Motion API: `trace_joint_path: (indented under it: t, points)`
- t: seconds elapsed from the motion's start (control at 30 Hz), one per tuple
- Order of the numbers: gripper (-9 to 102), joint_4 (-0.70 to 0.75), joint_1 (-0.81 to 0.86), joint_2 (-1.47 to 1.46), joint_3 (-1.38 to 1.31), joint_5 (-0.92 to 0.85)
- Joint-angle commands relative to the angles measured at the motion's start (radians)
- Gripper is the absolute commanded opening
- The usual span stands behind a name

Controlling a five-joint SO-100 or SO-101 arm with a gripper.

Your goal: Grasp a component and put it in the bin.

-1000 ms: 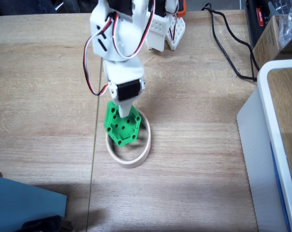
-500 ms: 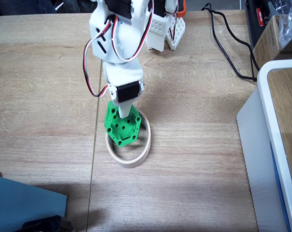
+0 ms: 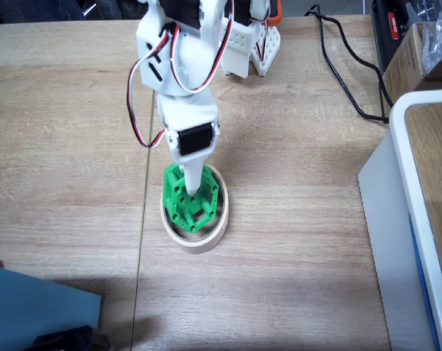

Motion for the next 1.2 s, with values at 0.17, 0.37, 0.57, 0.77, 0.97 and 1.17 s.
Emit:
trace_joint_path:
  t: [0.17, 0.37, 0.57, 0.77, 0.97, 1.17]
  points:
    - [16, -0.008, -0.003, 0.029, -0.032, -0.002]
    - [16, -0.008, -0.003, 0.152, -0.032, -0.002]
    - [17, -0.008, -0.003, 0.242, -0.032, -0.002]
    - [16, -0.008, -0.005, 0.307, -0.032, -0.002]
    - [16, -0.008, -0.112, 0.380, -0.032, -0.003]
    - [16, -0.008, -0.267, 0.387, -0.018, -0.005]
